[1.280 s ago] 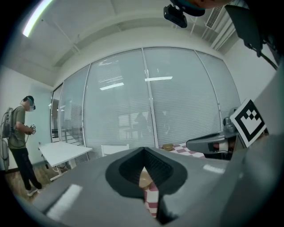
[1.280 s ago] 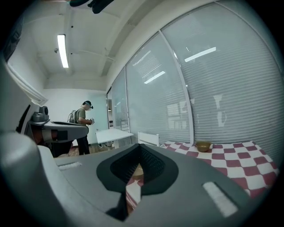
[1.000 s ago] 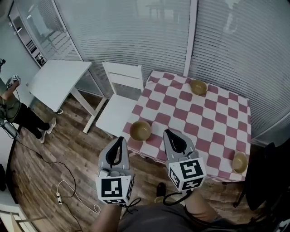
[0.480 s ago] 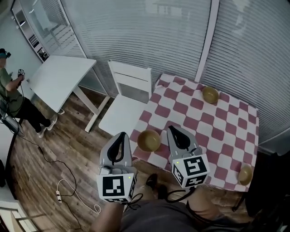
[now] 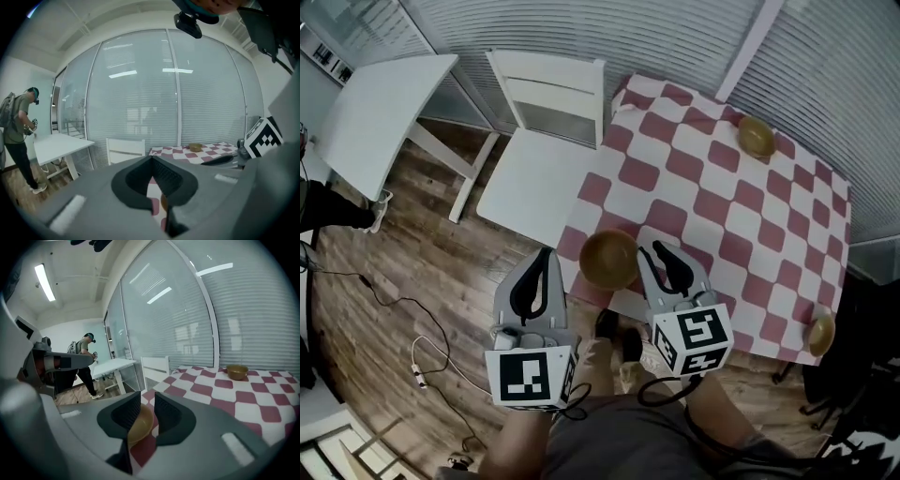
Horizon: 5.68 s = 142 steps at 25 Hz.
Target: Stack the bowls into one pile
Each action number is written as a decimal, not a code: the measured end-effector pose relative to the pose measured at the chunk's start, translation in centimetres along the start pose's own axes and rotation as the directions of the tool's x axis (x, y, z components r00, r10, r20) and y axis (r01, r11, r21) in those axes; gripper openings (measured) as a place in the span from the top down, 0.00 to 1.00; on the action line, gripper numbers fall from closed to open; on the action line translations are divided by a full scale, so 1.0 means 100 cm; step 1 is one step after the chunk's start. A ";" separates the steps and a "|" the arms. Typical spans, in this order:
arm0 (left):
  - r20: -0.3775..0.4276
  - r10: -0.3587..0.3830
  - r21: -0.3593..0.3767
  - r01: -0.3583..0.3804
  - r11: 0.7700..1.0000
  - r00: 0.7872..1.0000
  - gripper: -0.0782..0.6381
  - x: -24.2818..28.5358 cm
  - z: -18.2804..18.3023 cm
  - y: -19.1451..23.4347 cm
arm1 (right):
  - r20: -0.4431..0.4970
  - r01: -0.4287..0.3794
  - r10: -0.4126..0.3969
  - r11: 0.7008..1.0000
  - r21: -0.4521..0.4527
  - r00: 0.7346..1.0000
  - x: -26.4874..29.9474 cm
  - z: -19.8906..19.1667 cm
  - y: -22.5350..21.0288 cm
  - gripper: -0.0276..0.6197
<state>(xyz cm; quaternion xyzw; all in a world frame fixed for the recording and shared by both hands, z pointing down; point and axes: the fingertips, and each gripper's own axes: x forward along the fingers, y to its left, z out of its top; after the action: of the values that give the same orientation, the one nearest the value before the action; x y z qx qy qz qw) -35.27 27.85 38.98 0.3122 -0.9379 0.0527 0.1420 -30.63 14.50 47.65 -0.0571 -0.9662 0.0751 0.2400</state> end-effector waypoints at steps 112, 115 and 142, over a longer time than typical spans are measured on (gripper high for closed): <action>-0.058 -0.845 0.288 0.820 0.496 0.531 0.89 -0.022 0.019 -0.591 | -0.069 0.646 -0.772 0.476 0.597 0.632 -0.462 -0.169 -0.321 0.89; -0.073 -0.839 0.281 0.818 0.501 0.539 0.89 -0.017 0.012 -0.594 | -0.094 0.647 -0.760 0.474 0.598 0.644 -0.456 -0.182 -0.326 0.89; -0.157 -0.786 0.220 0.797 0.563 0.599 0.89 0.033 -0.028 -0.589 | -0.202 0.706 -0.715 0.526 0.475 0.669 -0.410 -0.215 -0.356 0.80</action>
<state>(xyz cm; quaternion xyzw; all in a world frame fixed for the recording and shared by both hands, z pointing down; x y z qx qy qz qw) -1.73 -20.62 43.24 0.7137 -0.6792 0.1157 0.1263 12.86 -23.90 53.90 0.4078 -0.8492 0.2272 0.2470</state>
